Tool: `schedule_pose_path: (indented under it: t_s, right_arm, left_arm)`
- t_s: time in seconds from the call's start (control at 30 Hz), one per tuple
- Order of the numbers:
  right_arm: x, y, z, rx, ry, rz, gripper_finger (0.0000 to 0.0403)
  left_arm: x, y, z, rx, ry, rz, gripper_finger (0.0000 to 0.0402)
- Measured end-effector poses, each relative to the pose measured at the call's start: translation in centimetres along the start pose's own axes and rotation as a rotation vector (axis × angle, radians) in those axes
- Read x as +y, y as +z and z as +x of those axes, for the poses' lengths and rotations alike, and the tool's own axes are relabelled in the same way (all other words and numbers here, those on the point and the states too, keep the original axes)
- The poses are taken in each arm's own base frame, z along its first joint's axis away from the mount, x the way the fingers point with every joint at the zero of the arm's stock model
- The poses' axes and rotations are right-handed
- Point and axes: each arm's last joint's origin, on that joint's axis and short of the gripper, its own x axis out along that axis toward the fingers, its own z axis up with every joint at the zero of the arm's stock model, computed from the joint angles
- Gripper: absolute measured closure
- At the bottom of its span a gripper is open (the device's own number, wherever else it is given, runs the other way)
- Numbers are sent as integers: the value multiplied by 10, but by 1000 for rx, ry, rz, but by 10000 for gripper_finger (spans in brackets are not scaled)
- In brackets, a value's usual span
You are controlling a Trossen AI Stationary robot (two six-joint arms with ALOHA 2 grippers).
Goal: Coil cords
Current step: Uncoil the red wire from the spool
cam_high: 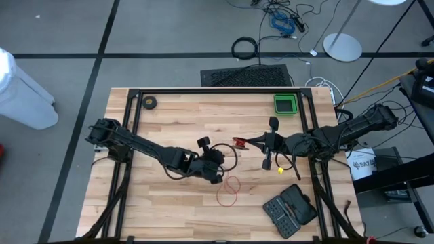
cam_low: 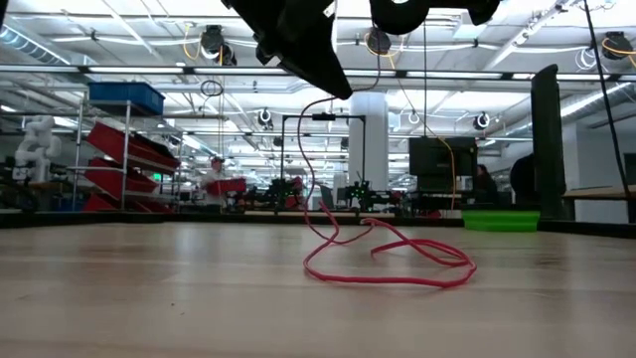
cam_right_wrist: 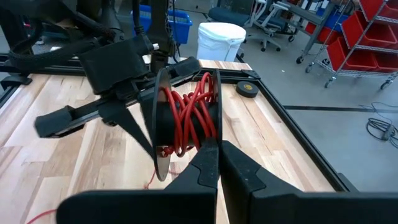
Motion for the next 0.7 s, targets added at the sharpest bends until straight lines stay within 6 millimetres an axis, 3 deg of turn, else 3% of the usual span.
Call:
schedule_pose_path:
  t_s: [0.23, 0.7]
  right_arm:
    - [0, 0, 0, 1, 0, -1, 403]
    - [0, 0, 0, 1, 0, 0, 403]
  left_arm:
    - [15, -5, -16, 62, 112, -26, 399]
    - [19, 12, -95, -154, 144, -110, 400]
